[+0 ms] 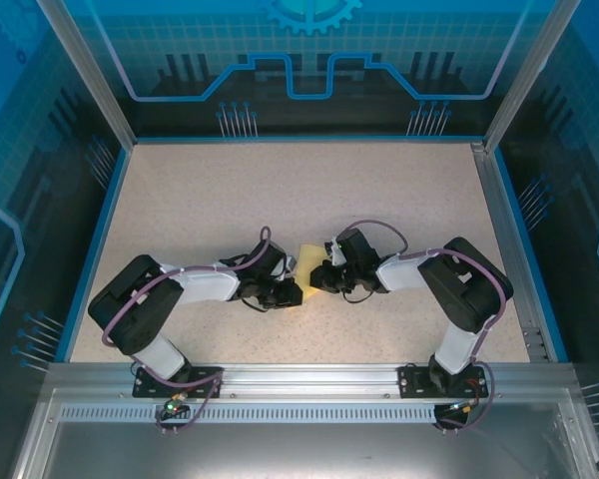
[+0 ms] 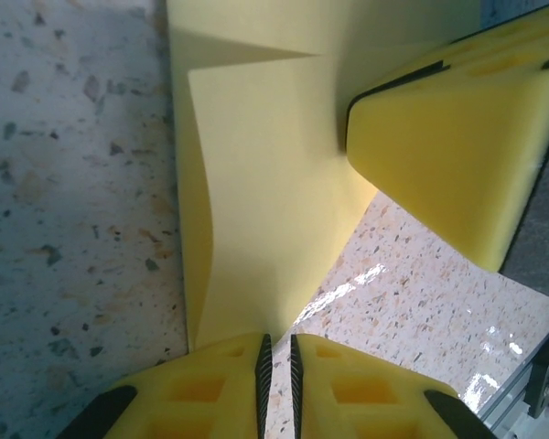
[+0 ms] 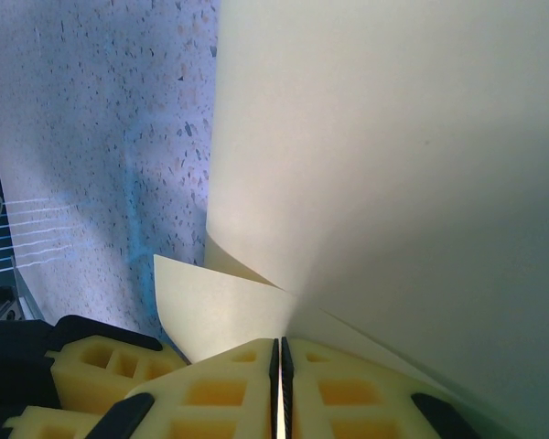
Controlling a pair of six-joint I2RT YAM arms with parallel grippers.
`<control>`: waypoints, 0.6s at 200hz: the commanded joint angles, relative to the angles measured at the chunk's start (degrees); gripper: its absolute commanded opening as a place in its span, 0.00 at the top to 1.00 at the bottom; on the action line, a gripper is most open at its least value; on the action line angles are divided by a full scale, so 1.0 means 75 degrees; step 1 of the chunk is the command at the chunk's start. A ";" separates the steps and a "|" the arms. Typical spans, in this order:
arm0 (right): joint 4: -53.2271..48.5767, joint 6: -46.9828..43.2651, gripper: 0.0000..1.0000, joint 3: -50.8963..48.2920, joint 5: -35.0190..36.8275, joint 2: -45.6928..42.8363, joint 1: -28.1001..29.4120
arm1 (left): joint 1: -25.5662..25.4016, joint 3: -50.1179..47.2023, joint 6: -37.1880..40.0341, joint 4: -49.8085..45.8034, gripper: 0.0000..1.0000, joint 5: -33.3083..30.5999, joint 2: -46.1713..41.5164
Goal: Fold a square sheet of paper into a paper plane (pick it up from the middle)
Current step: Third fold the triangle at the center of the table.
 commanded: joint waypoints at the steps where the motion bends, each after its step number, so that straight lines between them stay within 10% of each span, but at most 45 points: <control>1: -0.0591 -0.0064 0.87 0.0003 0.0398 0.0470 0.0027 | 0.0115 -0.0305 -0.0123 -0.0297 0.81 0.0059 0.0167; 120: -0.0797 -0.0187 0.87 0.0097 0.0441 0.0475 -0.0008 | 0.0253 -0.0937 -0.0215 -0.0891 0.80 0.0354 -0.0319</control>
